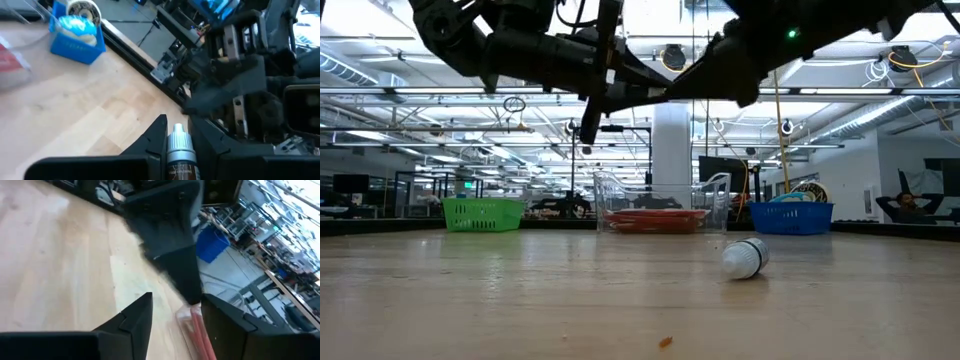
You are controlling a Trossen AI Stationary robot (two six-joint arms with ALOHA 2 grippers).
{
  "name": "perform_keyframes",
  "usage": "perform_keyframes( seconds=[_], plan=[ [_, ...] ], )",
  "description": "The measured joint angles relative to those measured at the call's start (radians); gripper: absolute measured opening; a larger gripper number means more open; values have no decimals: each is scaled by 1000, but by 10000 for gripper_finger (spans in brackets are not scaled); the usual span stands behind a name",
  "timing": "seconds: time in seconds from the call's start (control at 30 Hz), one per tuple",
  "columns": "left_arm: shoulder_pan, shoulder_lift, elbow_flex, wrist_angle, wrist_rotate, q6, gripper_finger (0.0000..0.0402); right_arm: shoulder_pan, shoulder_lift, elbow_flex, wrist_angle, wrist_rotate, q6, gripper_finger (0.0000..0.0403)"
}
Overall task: Pick & Place Food Item
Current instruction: Put the brown food coloring bottle into the green bin
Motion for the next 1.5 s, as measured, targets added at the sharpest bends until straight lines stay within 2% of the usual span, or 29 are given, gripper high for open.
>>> perform_keyframes(
  seconds=[0.27, 0.5, 0.63, 0.83, 0.93, 1.17, 1.27, 1.37, 1.5],
  plan=[
    [30, -68, 0, -76, 1, 64, 57, 45, -78, 0, -31, 6, 10, 162],
    [79, -223, -98, -132, -117, 141, 57, 67, -134, -53, -59, 6, 101, 161],
    [112, -338, -223, -131, -260, 170, 57, 68, -166, -105, -49, 7, 146, 160],
    [121, -464, -400, -134, -646, 246, 57, 55, -176, -128, -53, 7, 156, 156],
    [129, -478, -442, -137, -754, 256, 57, 42, -177, -128, -50, 5, 157, 155],
    [216, -455, -452, -197, -815, 236, 57, 20, -176, -128, -43, 1, 192, 155],
    [278, -441, -452, -207, -837, 226, 57, 14, -176, -128, -43, -56, 202, 155],
    [340, -410, -452, -209, -798, 223, 57, 7, -176, -128, -43, -100, 209, 155],
    [407, -372, -452, -203, -755, 186, 57, 1, -176, -128, -43, -98, 210, 155]
  ],
)
